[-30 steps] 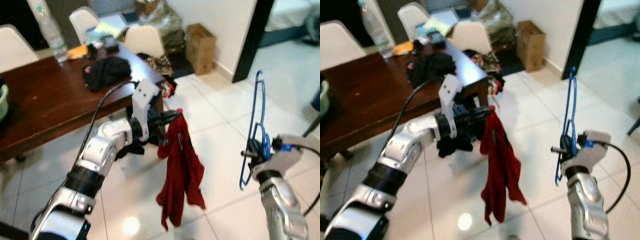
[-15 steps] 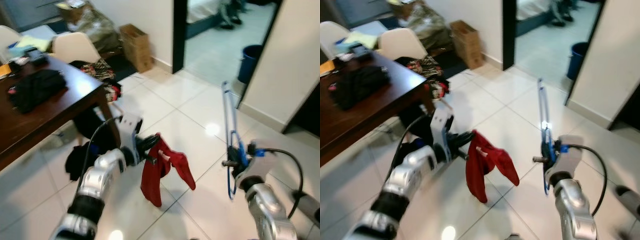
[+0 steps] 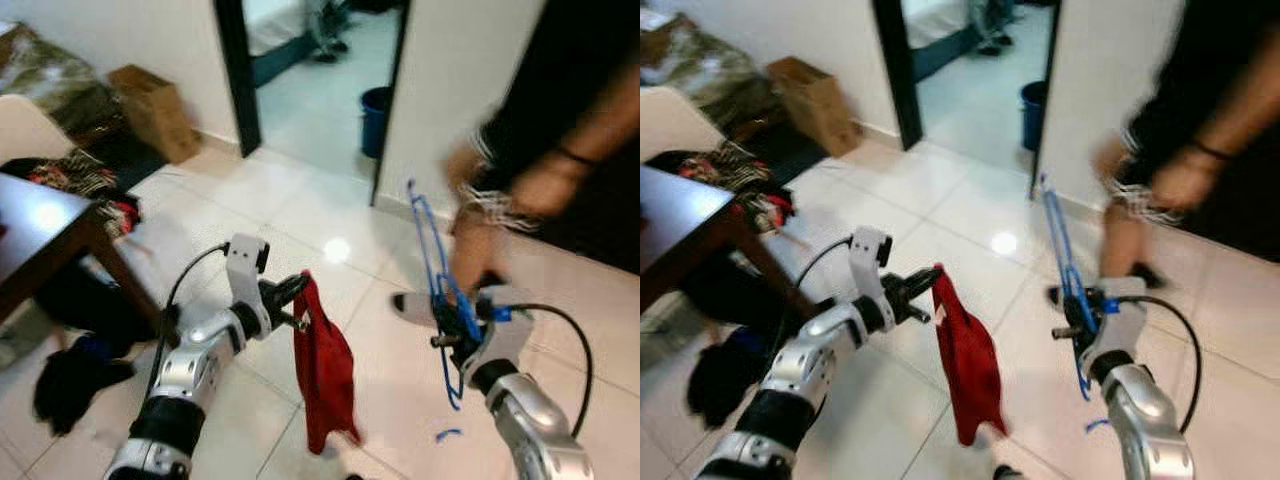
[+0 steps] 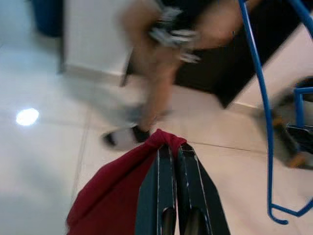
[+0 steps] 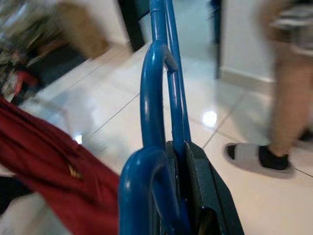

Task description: Hang hanger

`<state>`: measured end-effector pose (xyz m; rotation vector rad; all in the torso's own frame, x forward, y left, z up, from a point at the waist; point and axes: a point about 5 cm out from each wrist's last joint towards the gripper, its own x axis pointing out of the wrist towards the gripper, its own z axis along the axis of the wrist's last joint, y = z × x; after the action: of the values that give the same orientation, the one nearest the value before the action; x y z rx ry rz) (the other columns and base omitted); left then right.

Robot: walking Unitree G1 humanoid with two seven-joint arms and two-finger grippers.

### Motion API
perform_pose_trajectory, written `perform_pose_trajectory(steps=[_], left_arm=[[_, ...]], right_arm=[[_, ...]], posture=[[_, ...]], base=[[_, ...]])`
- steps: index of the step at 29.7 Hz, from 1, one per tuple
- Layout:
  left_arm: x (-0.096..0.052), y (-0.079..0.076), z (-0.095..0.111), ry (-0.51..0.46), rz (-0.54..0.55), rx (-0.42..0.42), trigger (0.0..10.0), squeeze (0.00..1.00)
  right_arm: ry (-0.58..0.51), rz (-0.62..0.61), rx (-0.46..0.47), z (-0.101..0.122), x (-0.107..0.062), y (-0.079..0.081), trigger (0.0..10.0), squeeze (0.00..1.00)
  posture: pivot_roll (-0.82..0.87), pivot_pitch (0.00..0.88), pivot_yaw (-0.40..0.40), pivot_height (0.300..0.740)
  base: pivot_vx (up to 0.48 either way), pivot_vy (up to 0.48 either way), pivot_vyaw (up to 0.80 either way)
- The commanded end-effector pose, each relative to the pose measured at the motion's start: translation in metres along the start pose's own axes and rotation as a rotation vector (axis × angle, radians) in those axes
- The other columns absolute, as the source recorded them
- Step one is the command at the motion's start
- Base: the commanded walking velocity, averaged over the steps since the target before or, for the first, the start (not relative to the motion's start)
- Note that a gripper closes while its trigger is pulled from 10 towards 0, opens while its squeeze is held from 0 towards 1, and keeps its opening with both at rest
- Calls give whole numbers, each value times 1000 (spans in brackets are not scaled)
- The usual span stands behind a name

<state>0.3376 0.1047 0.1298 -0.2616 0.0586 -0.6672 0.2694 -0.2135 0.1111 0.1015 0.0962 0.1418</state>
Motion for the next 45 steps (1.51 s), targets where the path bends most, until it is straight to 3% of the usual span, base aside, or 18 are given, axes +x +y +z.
perform_pose_trajectory(steps=[1, 3, 23, 45], left_arm=[[-4, 4, -3, 2, 0, -32, 10000, 0], [-5, 5, -1, -9, -5, -68, 10000, 0], [-1, 3, -2, -2, -43, -75, 10000, 0], [3, -2, -1, 17, -110, -35, 10000, 0]], right_arm=[[34, 11, 46, -8, -2, 2, 10000, 0], [36, 19, 55, -8, -2, 1, 10000, 0], [41, 29, 67, -7, -1, 0, 10000, 0], [33, 26, 79, -6, 1, 0, 10000, 0]], posture=[[-34, 164, 68, 740], [-32, 168, 66, 740], [-35, 170, 64, 740], [-44, 161, 75, 740]], base=[[0, 0, -800], [0, 0, -800], [0, 0, -800], [0, 0, -800]])
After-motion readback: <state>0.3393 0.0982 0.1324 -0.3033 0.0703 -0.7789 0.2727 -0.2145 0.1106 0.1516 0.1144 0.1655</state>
